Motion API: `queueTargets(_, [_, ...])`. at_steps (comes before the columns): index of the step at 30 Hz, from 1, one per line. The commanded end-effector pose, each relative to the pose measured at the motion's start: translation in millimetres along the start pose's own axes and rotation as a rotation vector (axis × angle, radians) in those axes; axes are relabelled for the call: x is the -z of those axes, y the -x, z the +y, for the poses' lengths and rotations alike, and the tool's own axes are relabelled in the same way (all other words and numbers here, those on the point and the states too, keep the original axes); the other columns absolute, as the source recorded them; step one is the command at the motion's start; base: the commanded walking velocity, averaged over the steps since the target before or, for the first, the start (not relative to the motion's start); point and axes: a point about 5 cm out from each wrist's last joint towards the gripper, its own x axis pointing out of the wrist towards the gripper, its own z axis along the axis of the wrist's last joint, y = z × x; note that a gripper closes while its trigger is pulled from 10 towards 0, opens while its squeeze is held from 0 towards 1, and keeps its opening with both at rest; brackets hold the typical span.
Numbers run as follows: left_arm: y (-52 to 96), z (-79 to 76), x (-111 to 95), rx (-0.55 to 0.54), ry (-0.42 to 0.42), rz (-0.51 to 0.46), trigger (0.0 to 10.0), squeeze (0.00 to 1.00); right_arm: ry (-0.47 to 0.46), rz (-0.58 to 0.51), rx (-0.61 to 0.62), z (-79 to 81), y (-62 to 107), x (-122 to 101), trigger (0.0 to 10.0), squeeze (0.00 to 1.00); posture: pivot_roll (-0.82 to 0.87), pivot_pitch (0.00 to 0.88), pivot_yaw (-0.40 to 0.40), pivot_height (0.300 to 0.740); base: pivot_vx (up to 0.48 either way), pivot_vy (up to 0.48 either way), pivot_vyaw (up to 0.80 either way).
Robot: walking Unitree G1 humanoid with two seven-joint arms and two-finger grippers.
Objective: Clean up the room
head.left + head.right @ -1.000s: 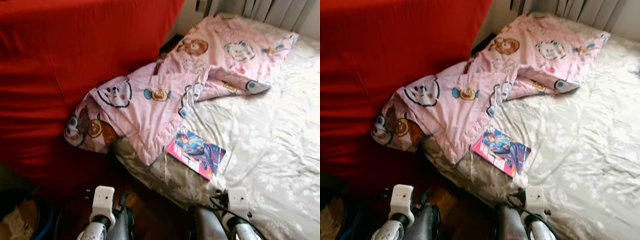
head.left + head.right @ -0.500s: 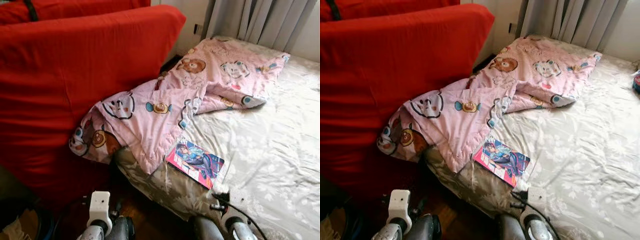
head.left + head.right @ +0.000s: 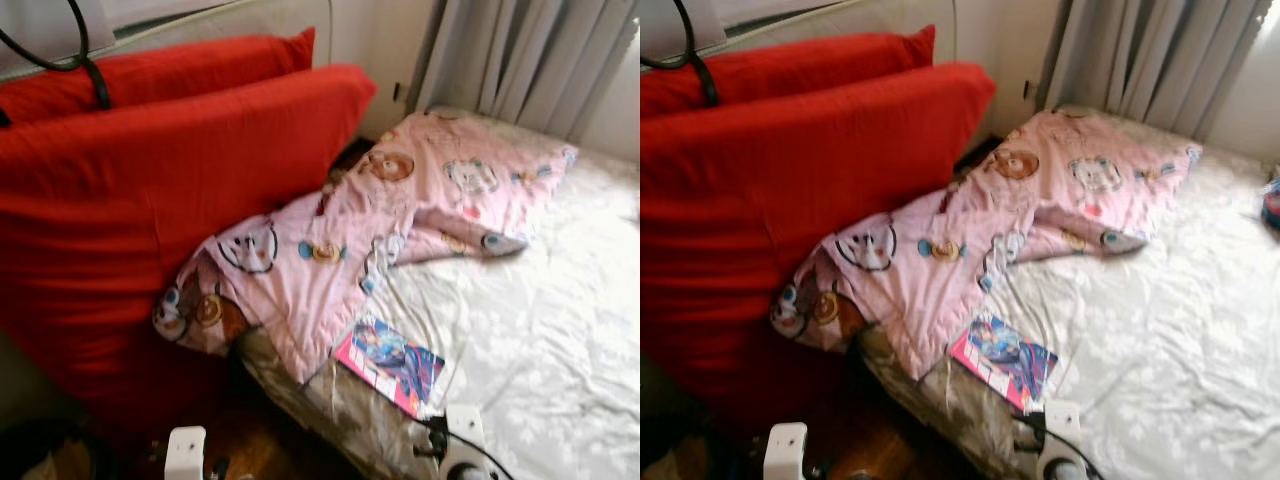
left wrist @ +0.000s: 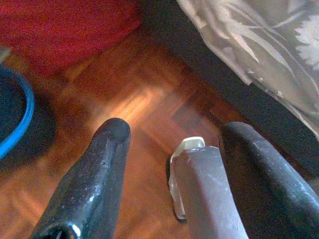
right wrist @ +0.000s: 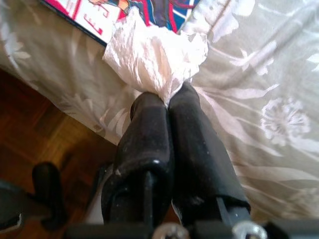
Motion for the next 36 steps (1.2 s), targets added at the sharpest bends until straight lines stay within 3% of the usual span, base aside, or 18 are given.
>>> queueTargets(1, [2.5,2.6,10.4,-0.022,0.035,0.052,10.0,0.0,-0.011,0.047,0.011,-4.0,2.8,11.1,10.0,0.0,0.03,0.0,-0.056,0.738,0.0,0.0,0.0])
queueTargets(6, [0.2,3.3,6.3,-0.017,0.033,0.059,10.0,0.0,-0.005,0.075,-0.027,-0.4,2.9,14.0,10.0,0.0,0.03,0.0,-0.053,0.738,0.0,0.0,0.0])
queueTargets(16, [-9.7,-7.2,-18.4,0.007,0.036,0.021,10.0,0.0,-0.015,0.046,-0.024,2.0,-3.2,-4.7,10.0,0.0,0.03,0.0,-0.039,0.738,0.0,0.0,0.0])
queueTargets(21, [-7.0,-4.6,-9.3,-0.003,0.026,0.051,10.0,0.0,-0.018,0.064,-0.026,4.7,-1.2,3.3,10.0,0.0,0.03,0.0,-0.033,0.738,0.0,0.0,0.0])
queueTargets(26, [-4.1,1.4,-2.8,-0.036,0.052,0.057,10.0,0.0,-0.035,0.114,0.001,-3.1,4.2,20.1,10.0,0.0,0.05,0.0,-0.054,0.738,0.0,0.0,0.0])
queueTargets(36, [-0.7,-4.5,8.5,-0.029,0.081,0.082,10.0,0.0,-0.038,0.094,0.018,-17.1,5.2,17.7,10.0,0.0,0.03,0.0,-0.069,0.738,0.0,0.03,0.0])
